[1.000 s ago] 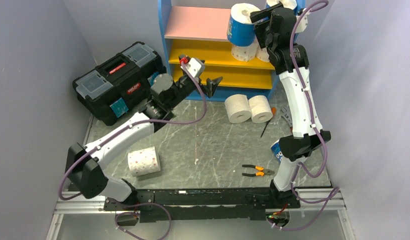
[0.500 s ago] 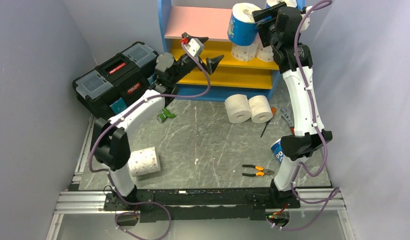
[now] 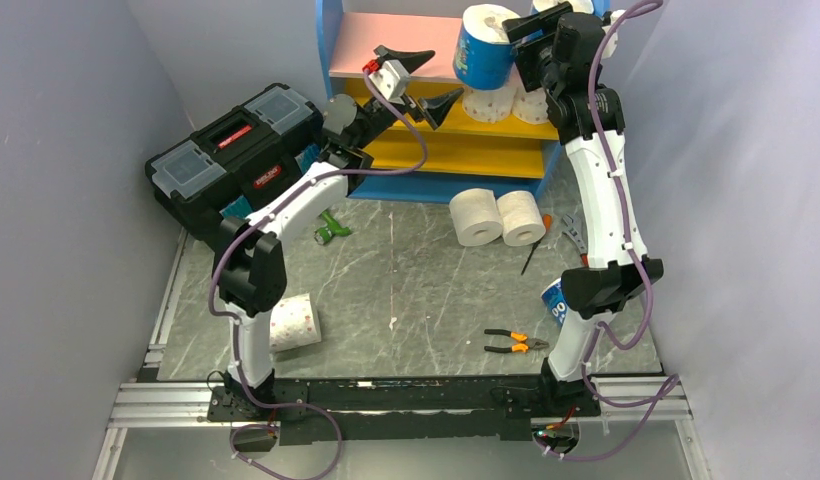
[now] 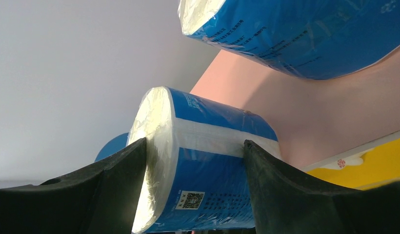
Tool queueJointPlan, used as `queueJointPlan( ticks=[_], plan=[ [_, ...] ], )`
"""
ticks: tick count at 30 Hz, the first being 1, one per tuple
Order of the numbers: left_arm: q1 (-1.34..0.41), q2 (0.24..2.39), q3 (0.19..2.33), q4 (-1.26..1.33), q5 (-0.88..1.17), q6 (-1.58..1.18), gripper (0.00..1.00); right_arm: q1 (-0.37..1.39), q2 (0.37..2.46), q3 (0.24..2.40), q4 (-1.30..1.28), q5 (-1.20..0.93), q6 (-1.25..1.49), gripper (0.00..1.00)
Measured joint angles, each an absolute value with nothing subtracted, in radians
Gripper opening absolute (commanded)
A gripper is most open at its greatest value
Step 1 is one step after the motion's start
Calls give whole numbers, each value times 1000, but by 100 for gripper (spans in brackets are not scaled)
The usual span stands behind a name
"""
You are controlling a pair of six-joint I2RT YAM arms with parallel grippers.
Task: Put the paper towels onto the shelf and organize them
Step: Place the paper towel on the shelf.
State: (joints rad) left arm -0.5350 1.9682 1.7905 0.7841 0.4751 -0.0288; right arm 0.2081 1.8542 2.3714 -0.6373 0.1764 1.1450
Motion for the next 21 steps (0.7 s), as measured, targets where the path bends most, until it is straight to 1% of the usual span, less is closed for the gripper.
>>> queueJointPlan(
  ticks=[8, 21],
  plan=[
    [-535, 2074, 1893, 835, 491, -97, 99, 207, 1861, 2371, -625, 165, 1145, 72],
    [-550, 2168, 2033, 848, 457, -127, 98, 212, 1861, 2349, -587, 155, 1141, 72]
  ],
)
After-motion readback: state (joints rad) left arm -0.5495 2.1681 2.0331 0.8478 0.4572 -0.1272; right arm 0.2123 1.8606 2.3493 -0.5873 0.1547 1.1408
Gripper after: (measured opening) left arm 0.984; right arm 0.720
